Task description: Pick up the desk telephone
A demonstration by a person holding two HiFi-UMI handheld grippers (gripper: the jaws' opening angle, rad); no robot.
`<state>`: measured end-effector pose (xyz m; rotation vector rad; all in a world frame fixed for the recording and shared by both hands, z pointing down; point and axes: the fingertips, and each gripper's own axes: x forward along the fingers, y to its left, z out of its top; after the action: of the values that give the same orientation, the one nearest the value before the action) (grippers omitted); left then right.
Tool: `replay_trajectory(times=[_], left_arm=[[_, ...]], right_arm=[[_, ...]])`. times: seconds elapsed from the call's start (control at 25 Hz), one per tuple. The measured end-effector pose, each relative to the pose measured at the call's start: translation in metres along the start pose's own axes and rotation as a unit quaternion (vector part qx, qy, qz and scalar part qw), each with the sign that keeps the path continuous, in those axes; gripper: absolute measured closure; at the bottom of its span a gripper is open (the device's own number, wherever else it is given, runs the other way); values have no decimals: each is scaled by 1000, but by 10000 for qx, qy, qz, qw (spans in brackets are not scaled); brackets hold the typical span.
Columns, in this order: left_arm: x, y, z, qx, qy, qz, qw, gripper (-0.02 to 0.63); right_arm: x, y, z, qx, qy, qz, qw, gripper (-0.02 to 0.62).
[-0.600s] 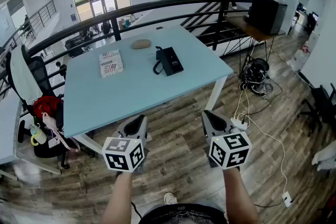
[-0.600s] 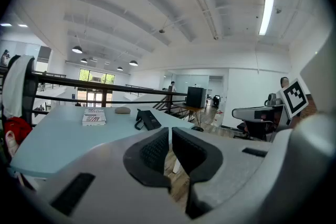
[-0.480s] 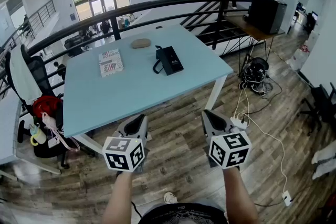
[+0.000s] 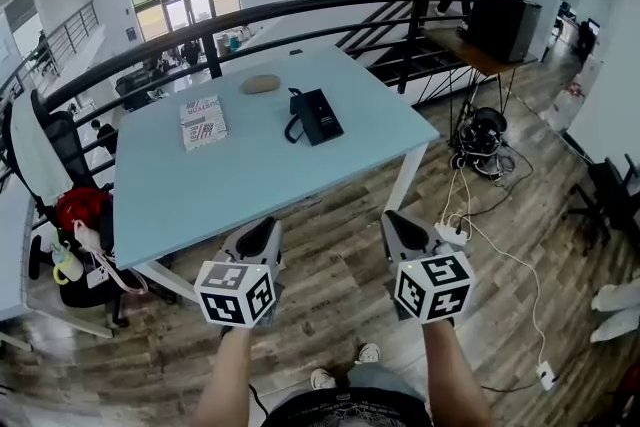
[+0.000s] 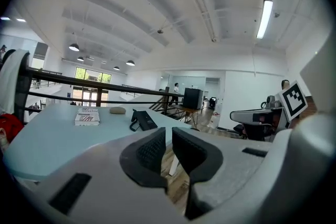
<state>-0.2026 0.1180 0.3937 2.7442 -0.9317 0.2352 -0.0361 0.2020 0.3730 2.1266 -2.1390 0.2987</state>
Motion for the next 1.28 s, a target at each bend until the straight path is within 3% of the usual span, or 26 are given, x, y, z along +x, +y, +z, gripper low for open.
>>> replay_trajectory(times=[0.28,0.76,1.28], left_arm=[[33,2,2,-32,-10,-78,10000,572],[130,18,16,-179,78,36,9998,527],[222,35,29,-412,224,523,9975,467]], right_arm=[[24,-20,-2,43,-5,22,10000,592],[101,-90,7,129,47,160,9998,591],[182,-166,18,154,228,616,9977,548]])
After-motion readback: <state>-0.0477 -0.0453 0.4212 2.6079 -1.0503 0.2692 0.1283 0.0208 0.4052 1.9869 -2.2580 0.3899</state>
